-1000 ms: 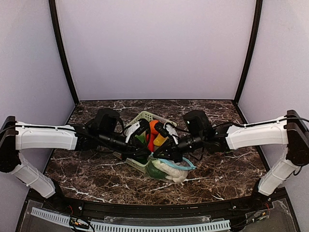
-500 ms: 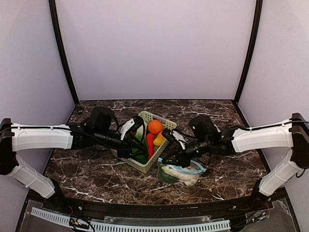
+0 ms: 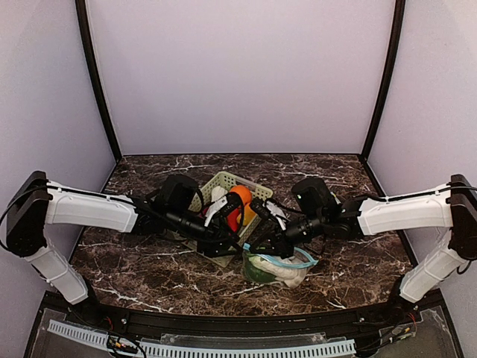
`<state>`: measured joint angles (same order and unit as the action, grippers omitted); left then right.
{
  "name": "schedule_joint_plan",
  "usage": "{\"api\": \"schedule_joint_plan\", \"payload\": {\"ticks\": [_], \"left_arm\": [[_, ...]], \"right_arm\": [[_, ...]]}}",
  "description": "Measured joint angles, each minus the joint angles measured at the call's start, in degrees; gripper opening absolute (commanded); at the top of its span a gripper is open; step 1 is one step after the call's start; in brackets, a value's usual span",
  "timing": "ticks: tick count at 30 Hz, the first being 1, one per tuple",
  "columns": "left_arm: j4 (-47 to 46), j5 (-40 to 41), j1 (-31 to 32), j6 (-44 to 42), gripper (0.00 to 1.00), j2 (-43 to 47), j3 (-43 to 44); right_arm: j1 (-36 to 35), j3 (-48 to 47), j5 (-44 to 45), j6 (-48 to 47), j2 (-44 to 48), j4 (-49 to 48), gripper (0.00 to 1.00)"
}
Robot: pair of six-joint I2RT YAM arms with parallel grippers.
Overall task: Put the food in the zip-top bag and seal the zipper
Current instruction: Hold the zipper food storage bag at the center of the board.
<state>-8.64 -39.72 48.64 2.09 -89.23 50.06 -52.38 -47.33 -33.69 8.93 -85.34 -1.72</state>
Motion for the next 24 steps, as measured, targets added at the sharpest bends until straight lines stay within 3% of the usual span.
{"api": "schedule_joint_plan", "payload": {"ticks": [10,15,24], "left_arm": [[-1.64,-2.56,0.87,1.11,0.26,-5.64,3.74],[-2.10,-3.69,1.20,1.44,0.03,-6.01,4.22],[-2.69,-4.24,1.81,1.57,0.01,-5.88,3.82]], "right_arm": [[0.00,0.00,-0.13,0.02,0.07,0.00,0.00],[0.00,0.00,-0.13,0.00,0.09,0.07,0.00],[0.00,-0.02,0.20,0.00,0.24,0.94,0.00]]}}
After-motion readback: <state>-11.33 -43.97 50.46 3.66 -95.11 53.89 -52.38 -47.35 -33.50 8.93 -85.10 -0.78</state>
